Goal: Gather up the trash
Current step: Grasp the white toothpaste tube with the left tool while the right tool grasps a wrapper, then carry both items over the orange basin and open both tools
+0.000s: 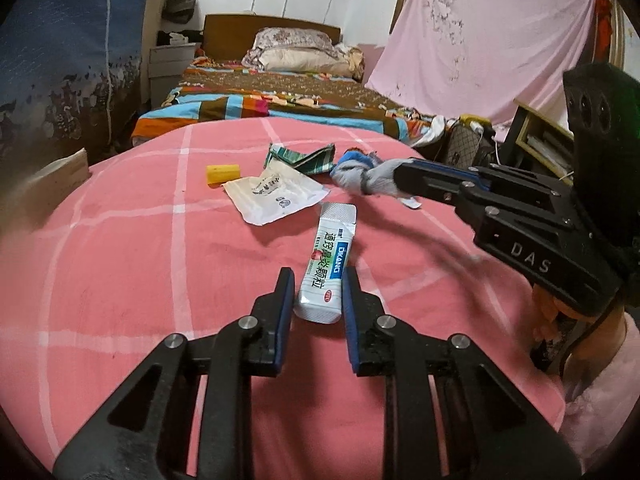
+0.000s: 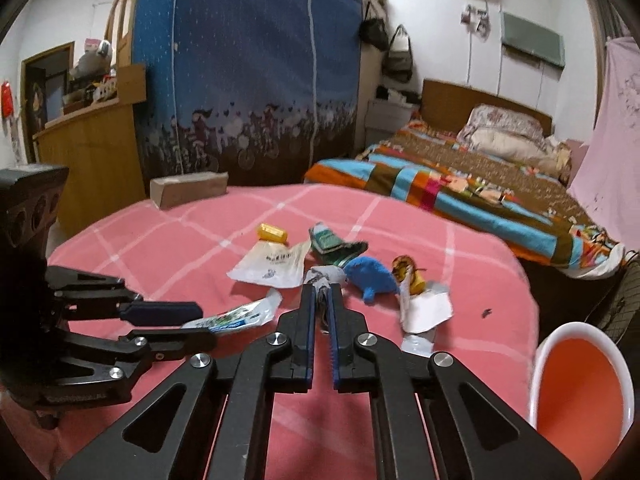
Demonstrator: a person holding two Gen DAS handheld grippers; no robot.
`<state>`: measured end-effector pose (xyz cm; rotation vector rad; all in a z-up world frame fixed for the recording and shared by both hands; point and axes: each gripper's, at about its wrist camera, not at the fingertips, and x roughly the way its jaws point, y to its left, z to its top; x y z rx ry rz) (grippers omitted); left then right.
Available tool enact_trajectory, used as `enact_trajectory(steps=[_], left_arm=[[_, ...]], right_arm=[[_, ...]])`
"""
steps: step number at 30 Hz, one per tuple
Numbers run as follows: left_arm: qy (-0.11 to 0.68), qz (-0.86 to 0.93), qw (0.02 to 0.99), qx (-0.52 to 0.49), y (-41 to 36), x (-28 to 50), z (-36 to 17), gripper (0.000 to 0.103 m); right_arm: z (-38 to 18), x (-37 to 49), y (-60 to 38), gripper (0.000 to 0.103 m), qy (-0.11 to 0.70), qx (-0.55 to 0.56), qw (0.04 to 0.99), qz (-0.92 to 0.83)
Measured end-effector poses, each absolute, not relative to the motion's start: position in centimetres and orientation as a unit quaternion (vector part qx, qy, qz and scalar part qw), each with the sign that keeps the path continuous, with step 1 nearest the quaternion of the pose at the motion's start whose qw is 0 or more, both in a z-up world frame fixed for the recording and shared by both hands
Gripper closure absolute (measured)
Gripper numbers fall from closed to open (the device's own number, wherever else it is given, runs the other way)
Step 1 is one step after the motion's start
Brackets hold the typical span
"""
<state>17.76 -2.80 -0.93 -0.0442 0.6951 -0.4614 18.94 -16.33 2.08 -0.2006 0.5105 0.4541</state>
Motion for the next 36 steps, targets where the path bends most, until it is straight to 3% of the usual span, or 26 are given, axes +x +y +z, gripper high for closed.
enact_trajectory(steps=[21, 31, 36], left_arm=[[0.180, -0.280, 0.942, -0.035, -9.7, 17.9, 5.5, 0.095], [0.155, -0.353, 0.922, -0.011, -17.0, 18.0, 6.7, 0.095], [0.182, -0.386, 0.904, -0.008, -20.4, 18.6, 6.1, 0.095]], right_arm=[[6.0, 12.7, -24.4, 0.099, 0.039, -0.069, 0.996, 0.053], [6.4, 11.1, -31.0, 0.099, 0.024, -0.033, 0.998, -0.045], [5.9, 10.9, -33.9, 0.099, 0.039, -0.007, 0.996, -0.081]])
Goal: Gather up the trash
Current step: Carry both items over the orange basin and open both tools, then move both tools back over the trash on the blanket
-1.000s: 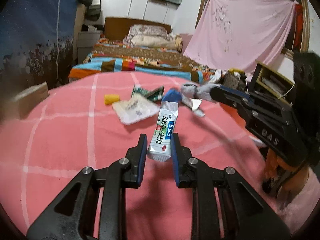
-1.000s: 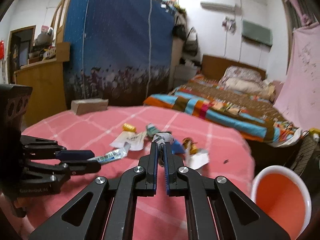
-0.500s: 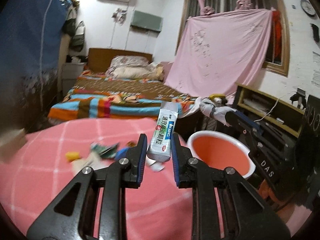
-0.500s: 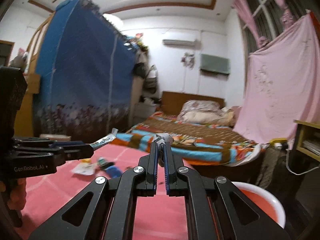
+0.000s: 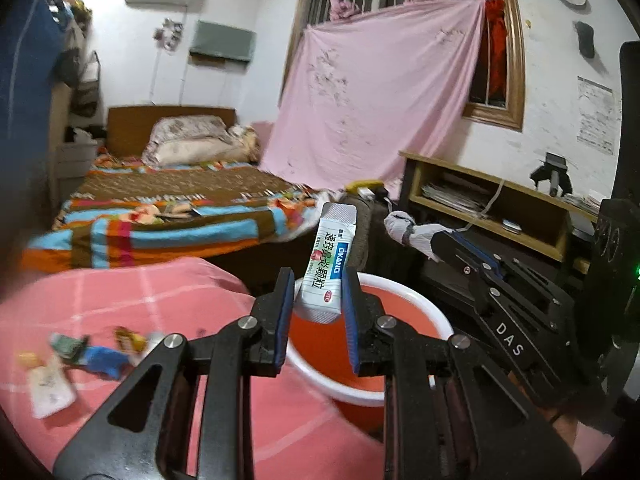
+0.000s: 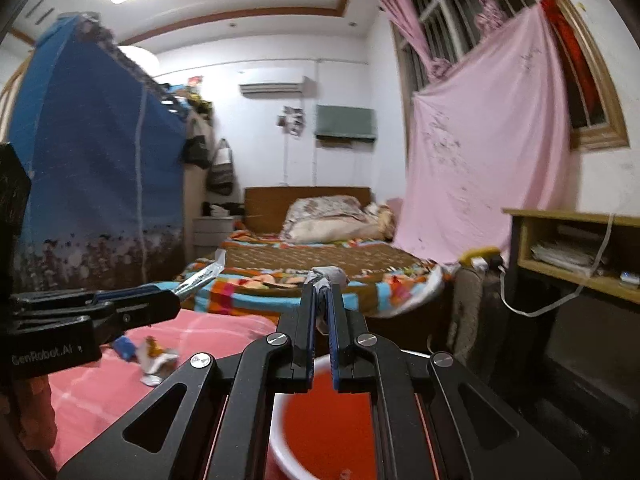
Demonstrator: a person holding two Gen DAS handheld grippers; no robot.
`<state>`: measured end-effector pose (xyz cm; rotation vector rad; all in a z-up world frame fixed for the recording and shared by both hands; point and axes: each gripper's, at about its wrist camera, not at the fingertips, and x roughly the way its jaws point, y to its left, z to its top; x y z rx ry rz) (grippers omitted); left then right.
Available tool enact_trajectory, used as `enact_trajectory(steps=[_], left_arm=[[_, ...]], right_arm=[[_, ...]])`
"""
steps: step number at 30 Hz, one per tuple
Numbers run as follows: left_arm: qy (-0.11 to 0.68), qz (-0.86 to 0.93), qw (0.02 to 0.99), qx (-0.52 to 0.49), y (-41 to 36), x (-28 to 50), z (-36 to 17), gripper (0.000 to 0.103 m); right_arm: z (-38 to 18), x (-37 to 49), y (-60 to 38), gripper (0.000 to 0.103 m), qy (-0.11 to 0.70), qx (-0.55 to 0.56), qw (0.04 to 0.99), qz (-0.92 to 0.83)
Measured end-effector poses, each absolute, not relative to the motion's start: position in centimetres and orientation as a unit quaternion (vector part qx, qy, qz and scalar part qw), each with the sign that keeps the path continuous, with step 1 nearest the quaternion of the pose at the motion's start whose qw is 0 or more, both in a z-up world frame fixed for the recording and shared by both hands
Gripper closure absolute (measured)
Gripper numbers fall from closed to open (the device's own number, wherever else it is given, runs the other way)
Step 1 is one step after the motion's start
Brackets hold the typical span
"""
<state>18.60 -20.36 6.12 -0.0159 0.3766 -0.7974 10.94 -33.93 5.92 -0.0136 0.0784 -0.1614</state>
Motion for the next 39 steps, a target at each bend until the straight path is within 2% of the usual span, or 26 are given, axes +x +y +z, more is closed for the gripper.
enact_trajectory(steps=[17, 32, 39], left_arm=[[0.312, -0.397, 0.863, -0.001, -27.1, 21.0, 2.7, 0.095], [0.363, -0.379, 0.851, -0.010, -28.2, 22.3, 1.5, 0.093], [0.361, -0.372, 0.855, -0.013, -27.7, 22.2, 1.8, 0.087]], right_arm=[[3.7, 12.2, -39.2, 0.099, 0.129, 0.076, 0.982, -0.119], [2.4, 13.1, -40.8, 0.097, 0.177, 0.107, 0.969, -0.134], [2.4, 13.2, -40.6, 0.097, 0.183, 0.104, 0.967, -0.141]])
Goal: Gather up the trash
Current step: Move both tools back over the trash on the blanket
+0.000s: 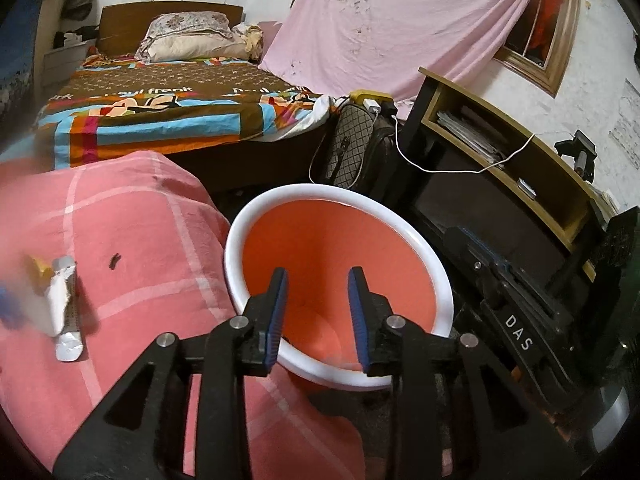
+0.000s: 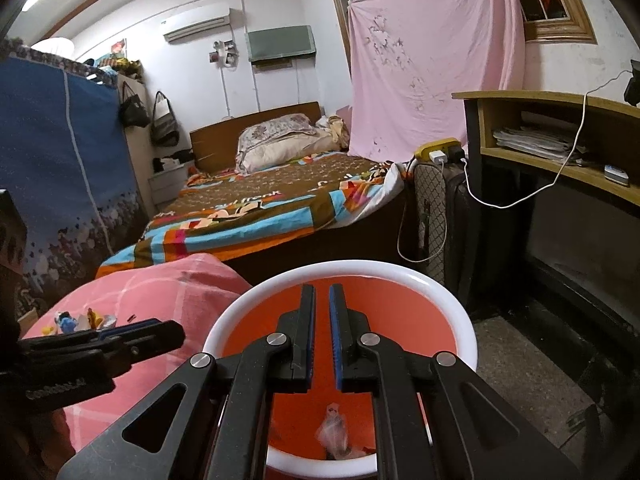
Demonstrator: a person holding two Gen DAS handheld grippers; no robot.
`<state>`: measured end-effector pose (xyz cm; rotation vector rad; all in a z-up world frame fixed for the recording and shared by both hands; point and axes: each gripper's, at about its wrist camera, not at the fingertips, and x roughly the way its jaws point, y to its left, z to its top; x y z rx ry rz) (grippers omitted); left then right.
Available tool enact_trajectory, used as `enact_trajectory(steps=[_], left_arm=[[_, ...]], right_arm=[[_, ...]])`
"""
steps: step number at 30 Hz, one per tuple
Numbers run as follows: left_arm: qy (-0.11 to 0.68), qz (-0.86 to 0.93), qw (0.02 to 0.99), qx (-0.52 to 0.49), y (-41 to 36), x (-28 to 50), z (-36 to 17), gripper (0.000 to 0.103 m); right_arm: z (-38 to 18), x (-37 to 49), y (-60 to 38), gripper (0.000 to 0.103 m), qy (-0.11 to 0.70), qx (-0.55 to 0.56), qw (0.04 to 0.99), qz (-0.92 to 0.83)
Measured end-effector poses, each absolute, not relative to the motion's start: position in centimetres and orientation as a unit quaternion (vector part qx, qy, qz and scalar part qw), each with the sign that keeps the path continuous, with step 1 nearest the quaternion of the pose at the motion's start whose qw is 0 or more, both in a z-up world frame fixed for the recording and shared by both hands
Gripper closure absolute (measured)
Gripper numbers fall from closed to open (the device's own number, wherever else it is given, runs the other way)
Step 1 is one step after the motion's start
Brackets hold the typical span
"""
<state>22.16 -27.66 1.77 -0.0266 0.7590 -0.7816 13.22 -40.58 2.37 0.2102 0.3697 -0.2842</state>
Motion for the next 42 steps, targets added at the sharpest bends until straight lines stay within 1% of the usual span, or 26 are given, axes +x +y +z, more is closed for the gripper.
enact_trajectory(steps=[1, 4, 9, 17, 18, 19, 21, 22, 24, 25, 27, 29, 30, 31, 33, 35, 36, 37, 42], left_arm=[[0.358, -0.370, 0.857, -0.013, -27.5, 22.1, 1.9, 0.086], [0.343, -0.357, 0.869, -0.012, -26.6, 21.9, 2.4, 0.077], [0.312, -0.323, 0.893, -0.029, -24.1, 21.7, 3.5, 0.059], [0.257, -0.246, 0.933, -0.059, -18.4, 21.7, 5.2, 0.041], [0.251, -0.238, 0.936, -0.063, -17.8, 21.6, 5.3, 0.039], [0.244, -0.229, 0.940, -0.067, -17.0, 21.6, 5.5, 0.038], [0.225, -0.206, 0.950, -0.071, -15.2, 21.4, 5.9, 0.034], [0.218, -0.199, 0.953, -0.072, -14.6, 21.5, 6.0, 0.034], [0.200, -0.181, 0.960, -0.071, -13.2, 21.2, 6.3, 0.031], [0.192, -0.172, 0.964, -0.069, -12.6, 21.0, 6.3, 0.030], [0.172, -0.155, 0.971, -0.067, -11.0, 20.6, 6.4, 0.023], [0.152, -0.136, 0.977, -0.065, -9.6, 20.0, 6.5, 0.018], [0.143, -0.129, 0.979, -0.065, -9.0, 19.8, 6.6, 0.014], [0.134, -0.121, 0.981, -0.065, -8.3, 19.6, 6.6, 0.013], [0.119, -0.105, 0.985, -0.064, -6.9, 19.2, 6.7, 0.011], [0.112, -0.095, 0.987, -0.066, -5.8, 18.9, 6.6, 0.011], [0.109, -0.089, 0.988, -0.068, -5.1, 18.8, 6.5, 0.011], [0.106, -0.084, 0.988, -0.070, -4.6, 18.7, 6.4, 0.011], [0.087, -0.048, 0.992, -0.081, -1.3, 17.9, 5.7, 0.011]], right_arm=[[2.4, 13.2, -40.6, 0.097, 0.183, 0.104, 0.967, -0.141], [2.4, 13.3, -40.7, 0.097, 0.182, 0.104, 0.968, -0.141], [2.9, 13.3, -40.0, 0.096, 0.165, 0.102, 0.971, -0.136], [4.4, 13.5, -37.1, 0.092, 0.124, 0.081, 0.983, -0.112], [4.5, 13.6, -36.8, 0.088, 0.120, 0.080, 0.984, -0.109], [4.6, 13.6, -36.4, 0.079, 0.116, 0.079, 0.985, -0.104], [4.9, 13.7, -35.7, 0.069, 0.106, 0.079, 0.987, -0.095], [5.0, 13.8, -35.3, 0.067, 0.098, 0.079, 0.988, -0.089], [5.3, 13.8, -34.5, 0.059, 0.087, 0.076, 0.990, -0.079], [5.4, 13.9, -34.1, 0.058, 0.083, 0.075, 0.991, -0.076], [5.6, 14.0, -33.2, 0.055, 0.074, 0.072, 0.992, -0.066], [5.8, 14.2, -32.2, 0.040, 0.065, 0.069, 0.994, -0.056], [5.9, 14.2, -31.8, 0.022, 0.059, 0.070, 0.994, -0.052], [6.0, 14.2, -31.4, 0.016, 0.050, 0.071, 0.995, -0.047], [6.3, 14.1, -30.5, 0.014, 0.031, 0.073, 0.996, -0.034], [6.5, 14.2, -29.5, 0.009, 0.015, 0.072, 0.997, -0.021], [6.6, 14.2, -29.0, 0.003, 0.006, 0.071, 0.997, -0.017], [6.6, 14.1, -28.5, 0.000, -0.004, 0.071, 0.997, -0.011], [6.8, 14.4, -26.0, 0.000, -0.031, 0.051, 0.998, 0.021]])
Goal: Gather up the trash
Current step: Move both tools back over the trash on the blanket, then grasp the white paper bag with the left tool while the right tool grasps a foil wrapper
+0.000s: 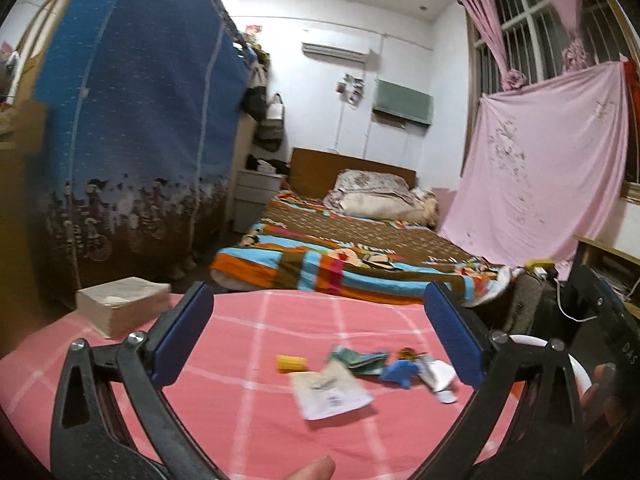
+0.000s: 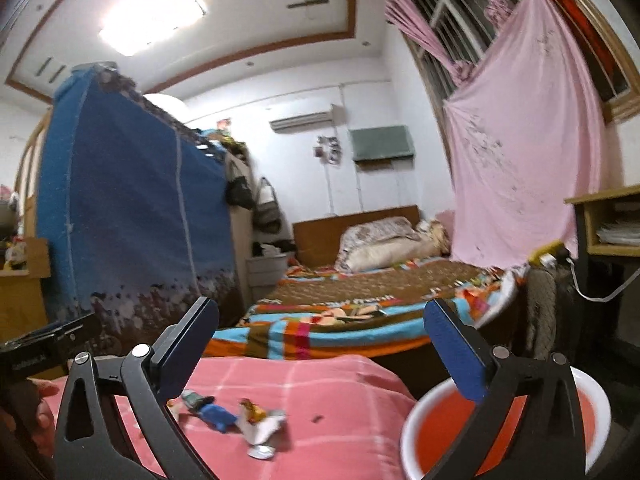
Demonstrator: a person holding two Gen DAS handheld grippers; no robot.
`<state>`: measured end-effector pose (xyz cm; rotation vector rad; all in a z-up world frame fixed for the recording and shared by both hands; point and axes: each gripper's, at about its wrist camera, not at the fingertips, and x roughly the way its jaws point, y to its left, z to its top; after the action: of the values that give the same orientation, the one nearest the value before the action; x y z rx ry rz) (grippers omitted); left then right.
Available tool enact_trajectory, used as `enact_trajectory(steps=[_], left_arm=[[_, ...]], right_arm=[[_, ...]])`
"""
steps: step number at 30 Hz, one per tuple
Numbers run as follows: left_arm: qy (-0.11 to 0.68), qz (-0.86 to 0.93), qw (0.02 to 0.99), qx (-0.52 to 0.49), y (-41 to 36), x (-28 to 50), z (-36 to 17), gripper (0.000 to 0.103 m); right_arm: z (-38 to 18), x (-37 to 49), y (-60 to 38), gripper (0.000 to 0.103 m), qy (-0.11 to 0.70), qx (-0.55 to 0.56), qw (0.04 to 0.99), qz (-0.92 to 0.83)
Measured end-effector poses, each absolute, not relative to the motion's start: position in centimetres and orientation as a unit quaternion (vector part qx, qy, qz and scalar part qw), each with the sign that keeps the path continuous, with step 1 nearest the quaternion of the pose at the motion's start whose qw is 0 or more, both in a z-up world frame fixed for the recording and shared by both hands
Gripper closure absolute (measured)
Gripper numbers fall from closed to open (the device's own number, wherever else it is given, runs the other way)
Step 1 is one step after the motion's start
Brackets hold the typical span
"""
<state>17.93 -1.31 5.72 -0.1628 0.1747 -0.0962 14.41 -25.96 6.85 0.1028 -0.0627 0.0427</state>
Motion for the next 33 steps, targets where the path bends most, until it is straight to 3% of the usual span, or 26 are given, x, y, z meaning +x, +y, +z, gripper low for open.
enact_trajectory(steps=[7, 19, 25, 26, 28, 33], left_arm=[[0.095, -0.035, 0.993, -0.057, 0.4, 17.8, 4.4, 0.011], [0.217, -0.111, 0.968, -0.061, -0.2, 20.7, 2.3, 0.012], [0.307, -0.137, 0.939, -0.074, -1.2, 23.4, 0.4, 0.022], [0.321, -0.142, 0.933, -0.080, -1.4, 23.8, 0.1, 0.026], [0.338, -0.149, 0.925, -0.086, -1.6, 24.4, -0.2, 0.030], [0.378, -0.166, 0.907, -0.087, -2.6, 25.2, -1.2, 0.048]], right_arm=[[6.2, 16.0, -23.1, 0.000, -0.003, 0.008, 0.998, 0.055], [4.3, 20.2, -23.4, 0.000, 0.140, 0.041, 0.987, 0.059], [2.7, 22.6, -23.1, 0.000, 0.222, 0.040, 0.972, 0.060], [2.5, 23.1, -23.1, 0.002, 0.237, 0.041, 0.969, 0.065], [2.1, 23.5, -23.0, 0.017, 0.252, 0.043, 0.964, 0.070], [0.9, 24.5, -22.5, 0.031, 0.297, 0.044, 0.949, 0.101]])
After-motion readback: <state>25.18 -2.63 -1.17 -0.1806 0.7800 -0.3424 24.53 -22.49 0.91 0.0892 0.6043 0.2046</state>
